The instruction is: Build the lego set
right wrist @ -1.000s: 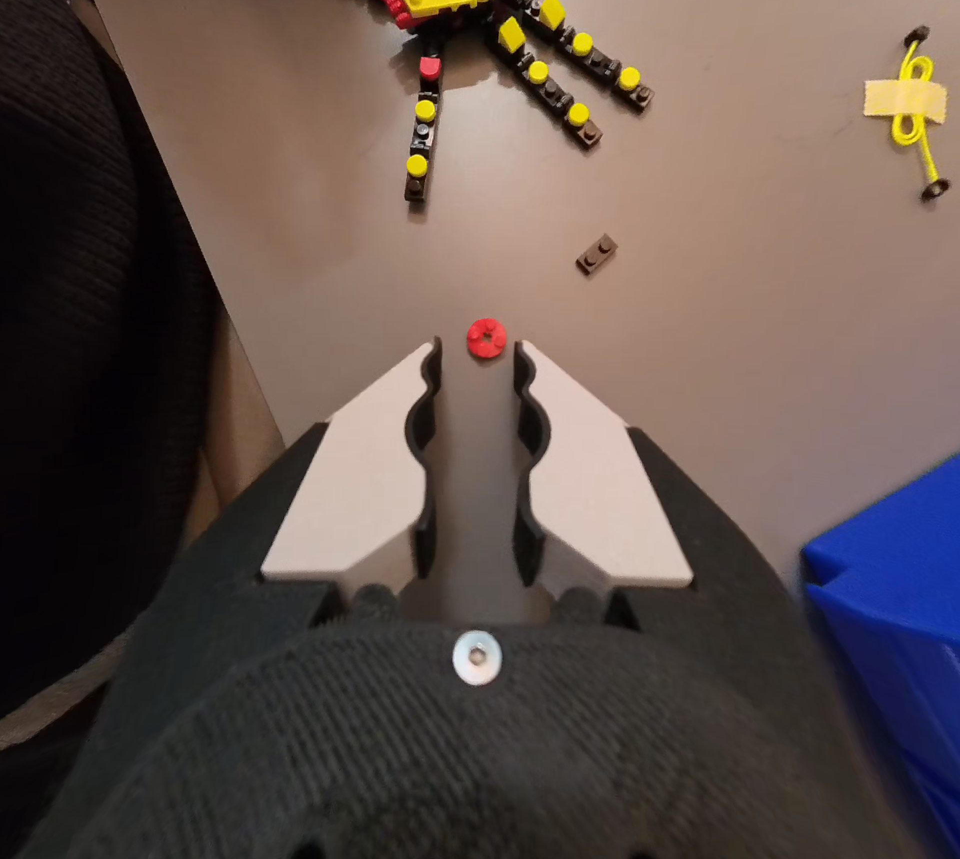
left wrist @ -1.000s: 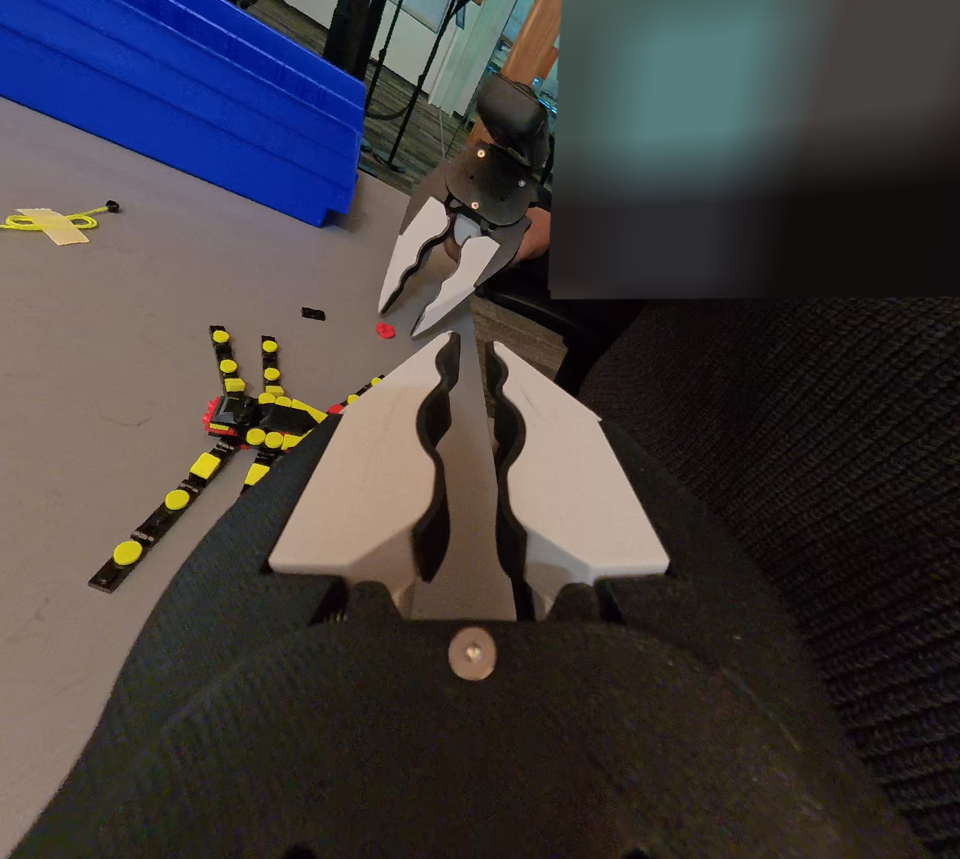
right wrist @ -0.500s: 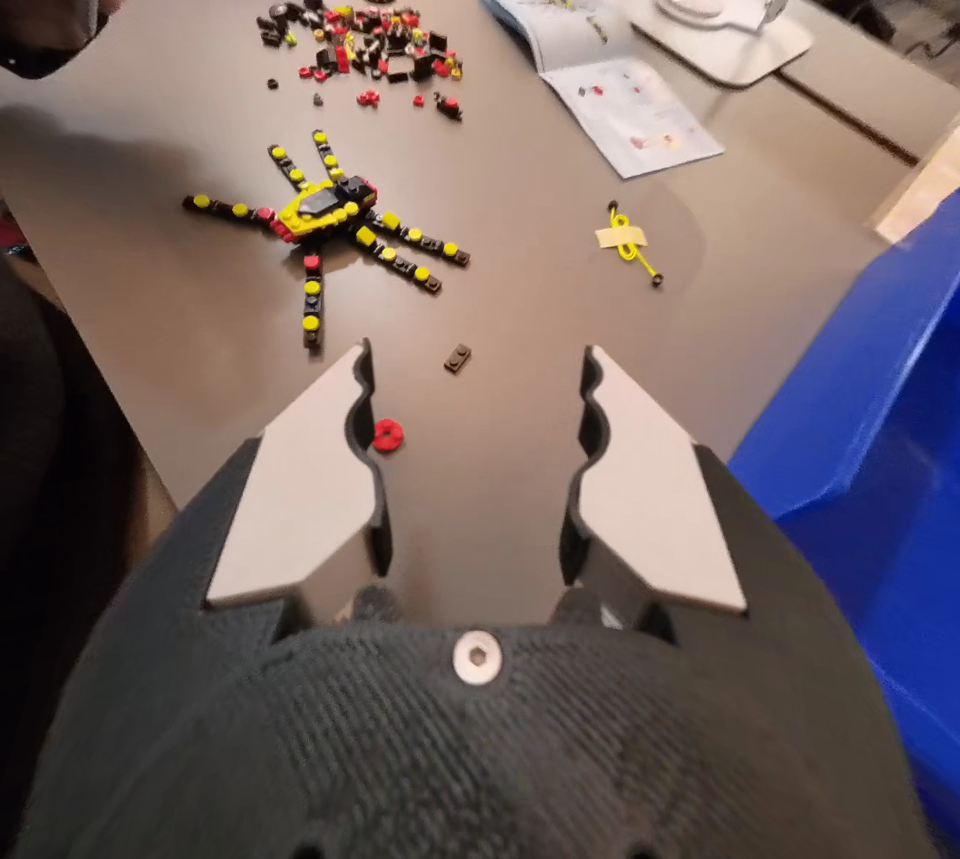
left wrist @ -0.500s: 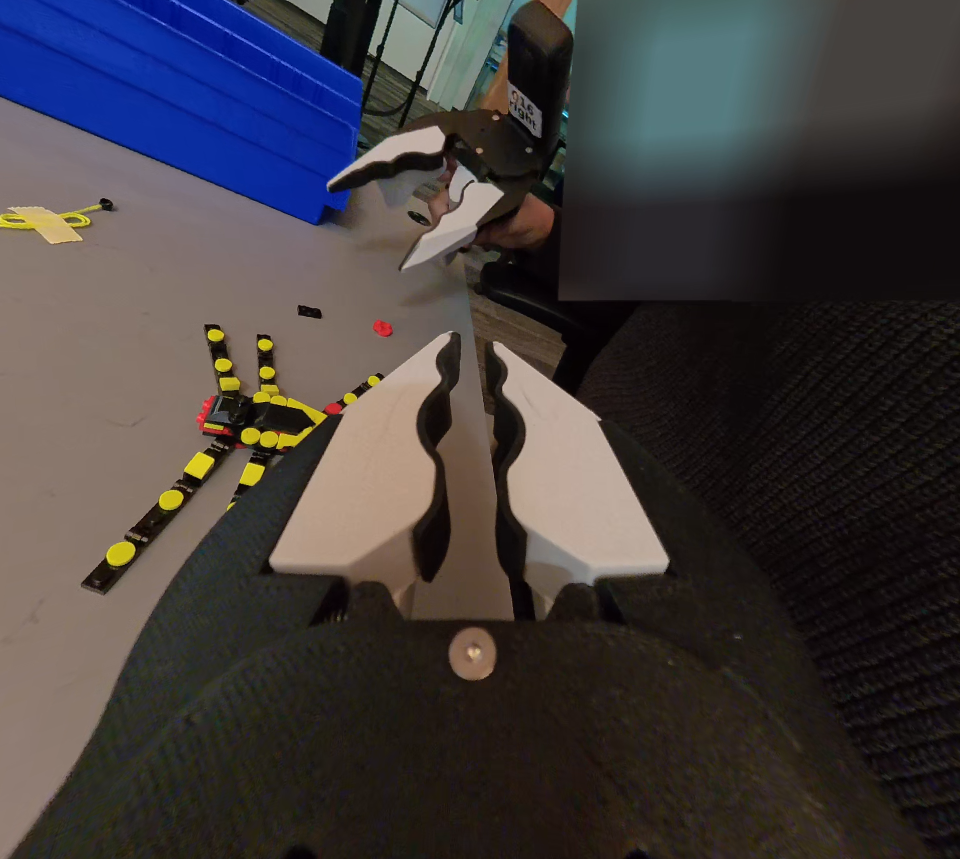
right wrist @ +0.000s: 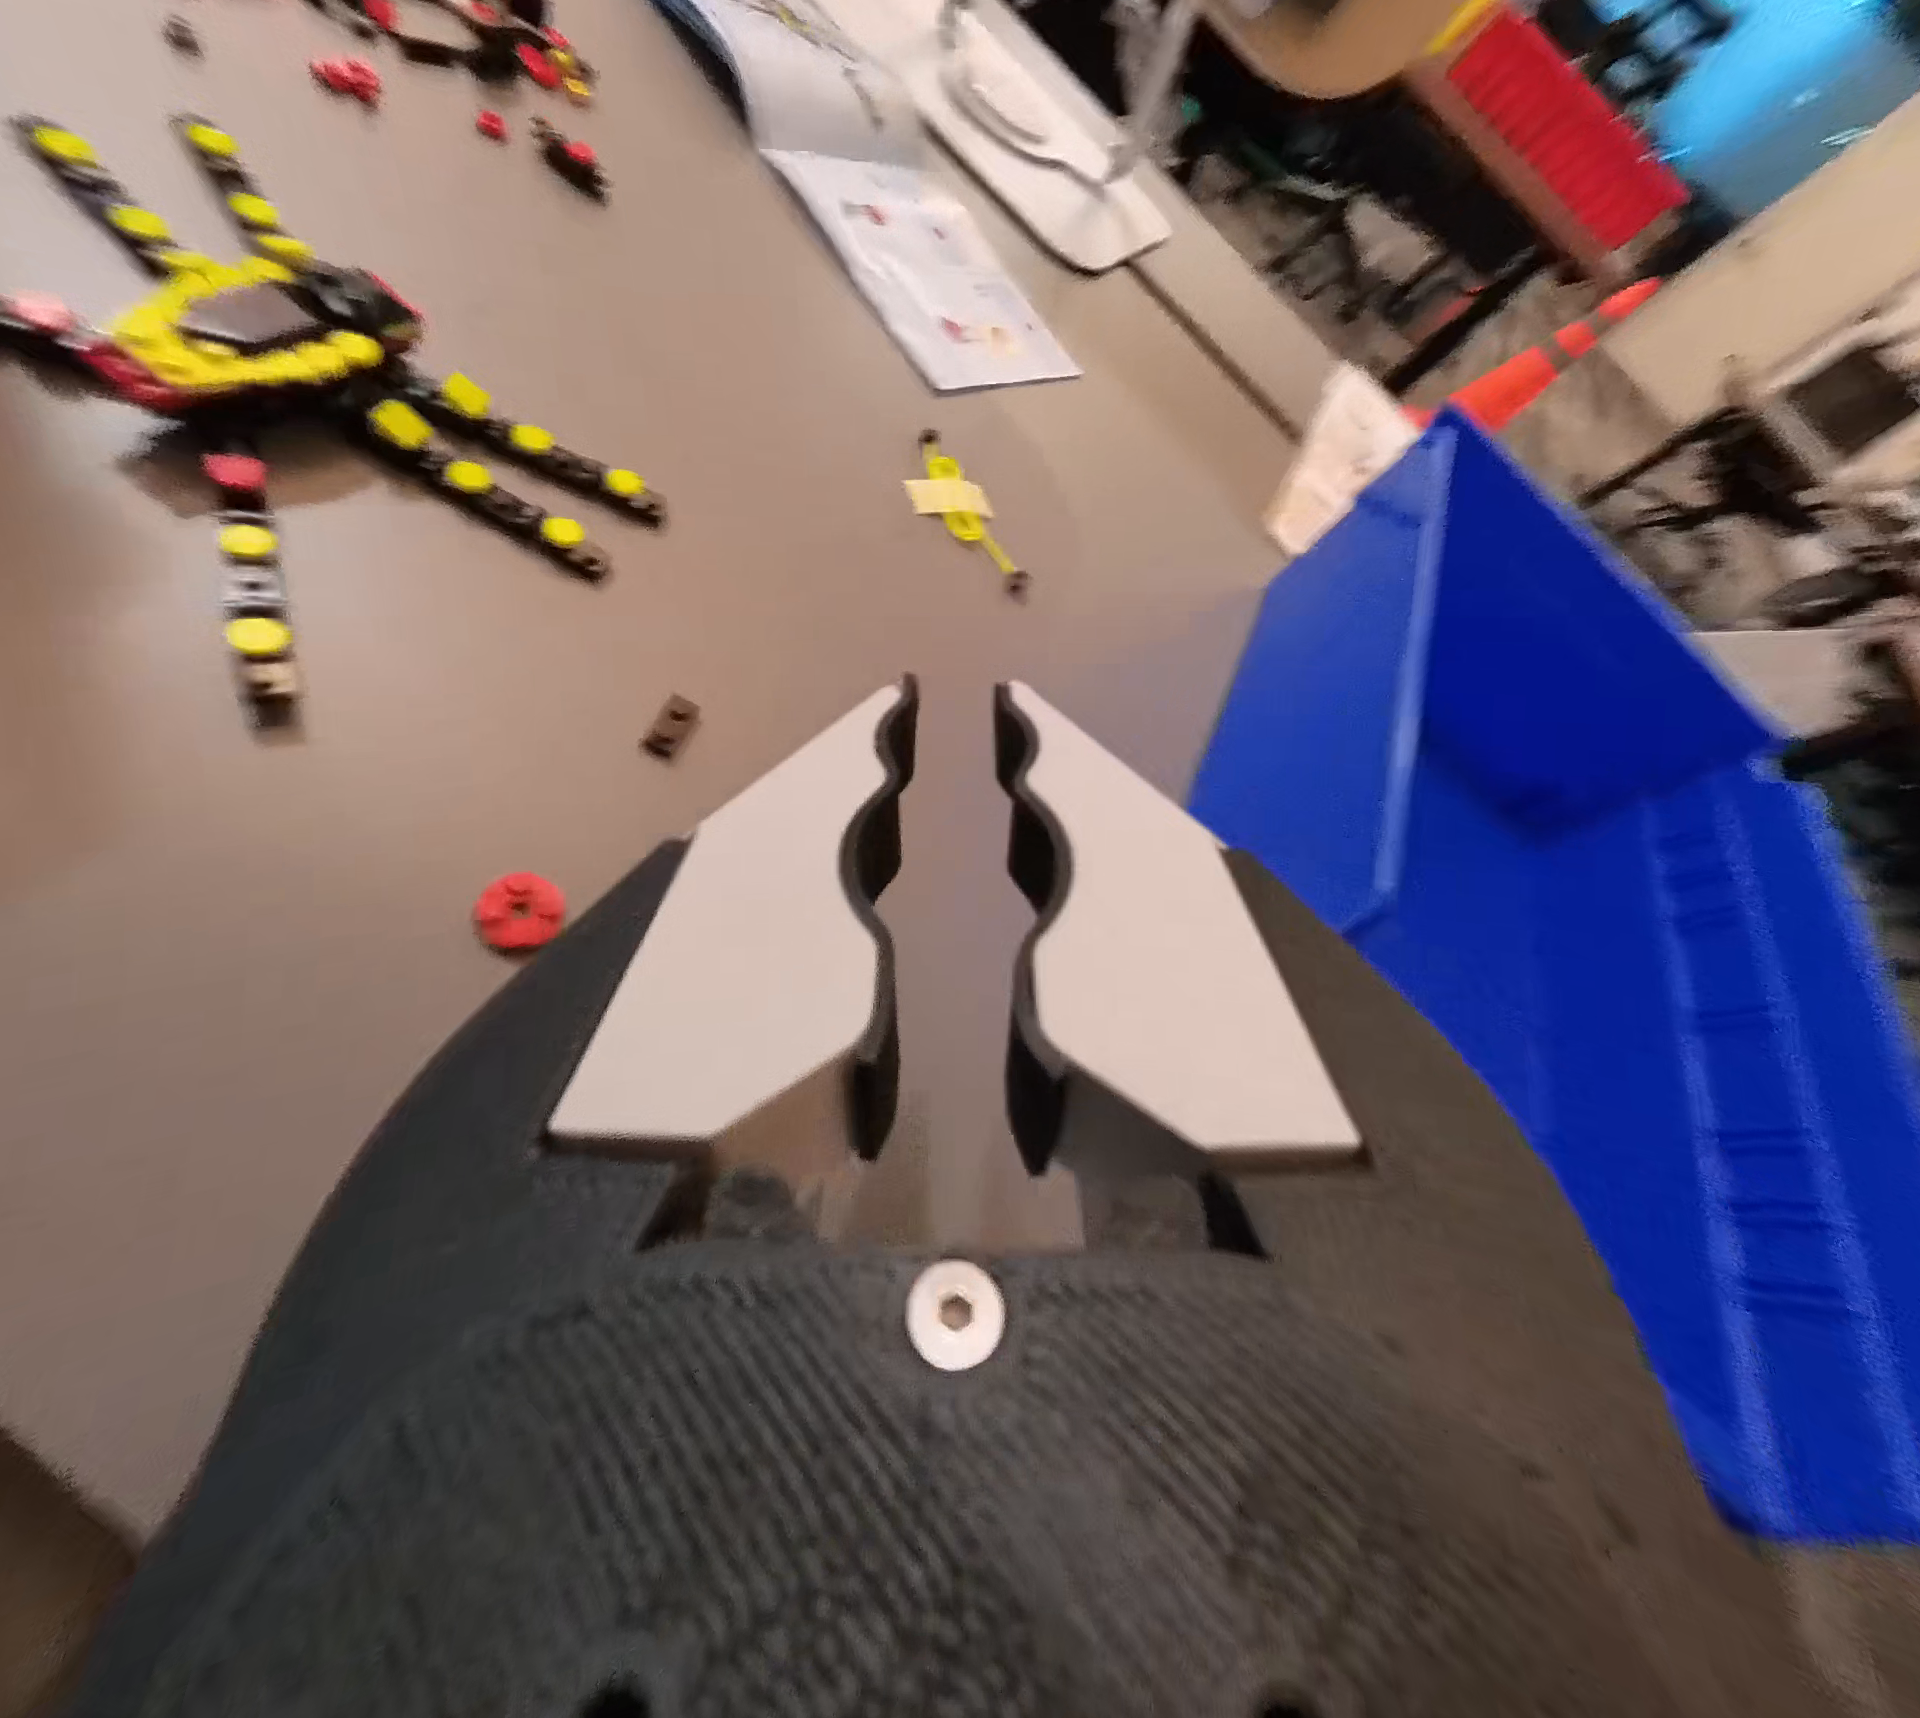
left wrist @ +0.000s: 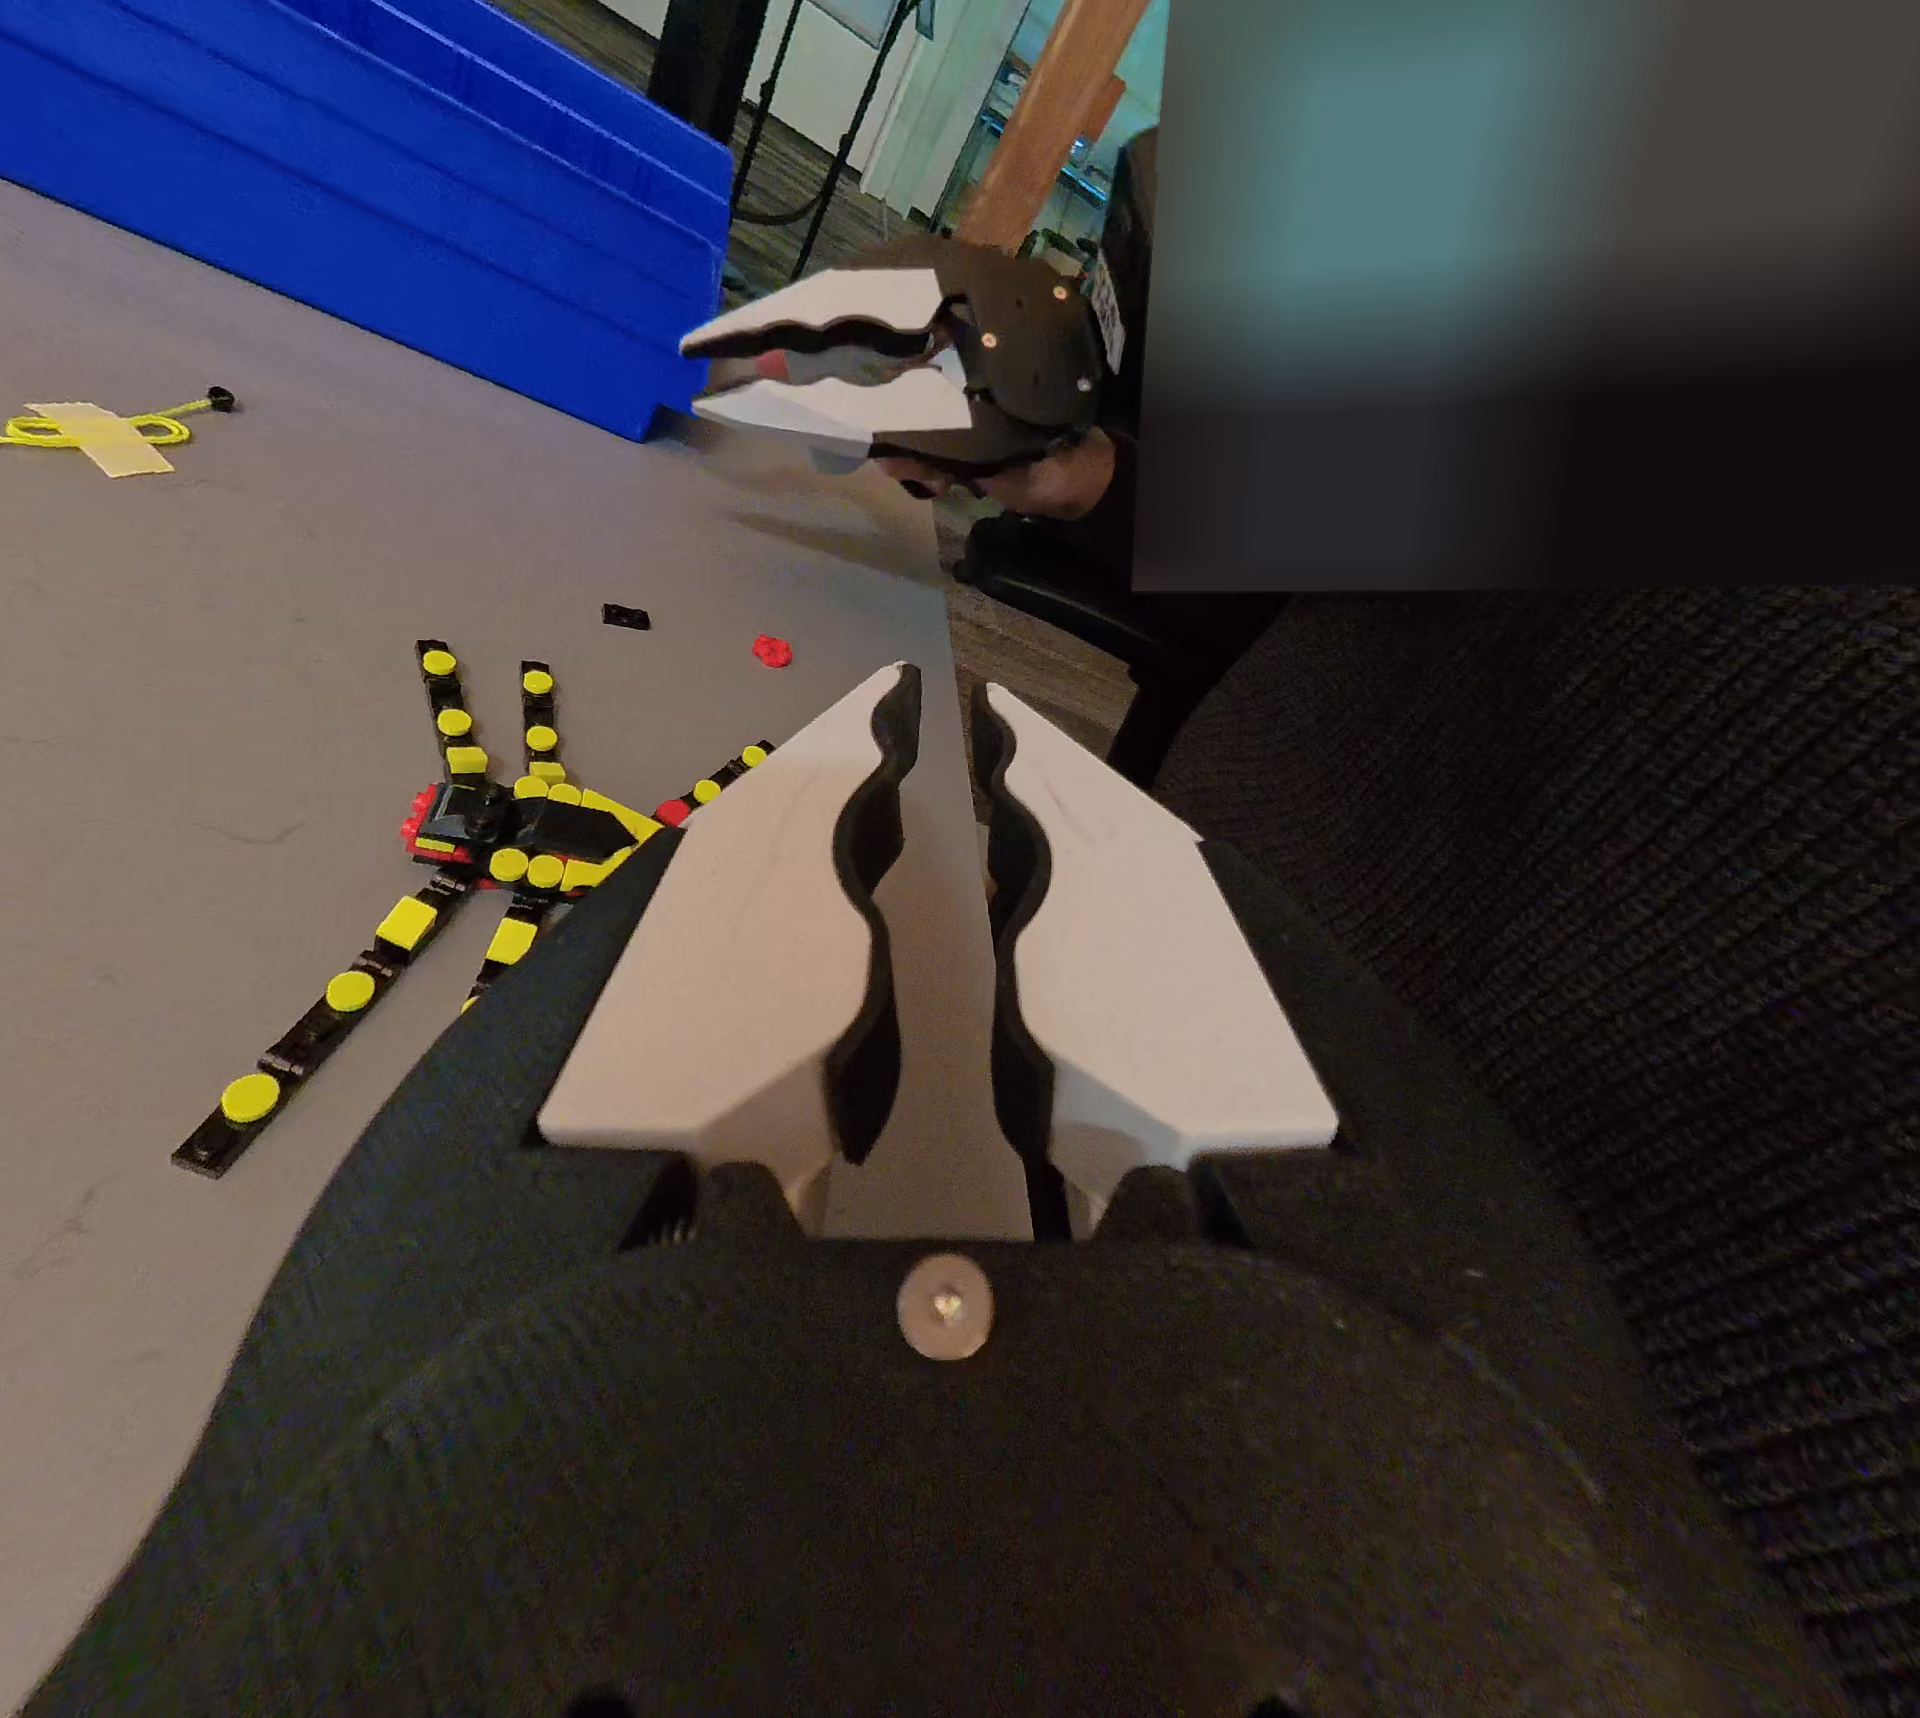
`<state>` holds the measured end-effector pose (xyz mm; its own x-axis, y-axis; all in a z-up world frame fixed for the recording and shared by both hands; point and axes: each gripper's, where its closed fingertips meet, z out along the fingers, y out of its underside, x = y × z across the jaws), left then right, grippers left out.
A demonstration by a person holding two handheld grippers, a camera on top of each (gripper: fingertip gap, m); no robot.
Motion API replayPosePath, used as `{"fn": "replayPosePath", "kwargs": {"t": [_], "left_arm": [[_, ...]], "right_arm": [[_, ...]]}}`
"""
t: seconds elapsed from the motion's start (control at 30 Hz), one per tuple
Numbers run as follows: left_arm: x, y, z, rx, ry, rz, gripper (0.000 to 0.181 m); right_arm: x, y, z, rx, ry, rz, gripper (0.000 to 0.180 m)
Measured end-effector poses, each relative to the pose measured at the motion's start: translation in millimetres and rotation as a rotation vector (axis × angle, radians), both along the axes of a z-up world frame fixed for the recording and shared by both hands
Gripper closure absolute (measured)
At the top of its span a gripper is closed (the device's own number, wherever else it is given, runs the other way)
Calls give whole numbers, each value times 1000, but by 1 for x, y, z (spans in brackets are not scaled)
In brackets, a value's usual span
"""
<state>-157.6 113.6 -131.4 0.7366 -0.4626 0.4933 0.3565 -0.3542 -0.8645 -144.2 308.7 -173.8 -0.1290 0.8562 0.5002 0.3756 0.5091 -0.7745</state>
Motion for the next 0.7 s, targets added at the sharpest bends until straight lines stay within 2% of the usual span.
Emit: {"fn": "replayPosePath", "kwargs": {"t": [0.07, 0.2, 0.27, 0.7], "left_arm": [[0, 0, -1, -4, 2, -1, 174], [1, 0, -2, -9, 5, -4, 174], [2, 1, -2, -11, 8, -4, 174], [0, 2, -8, -40, 19, 8, 174]], "right_arm": [[5, -14, -15, -85, -87, 98, 180], [31, -25, -60, -81, -347, 235, 180], [41, -30, -72, -121, -436, 263, 180], [50, -63, -77, -287, -530, 377, 180]]}}
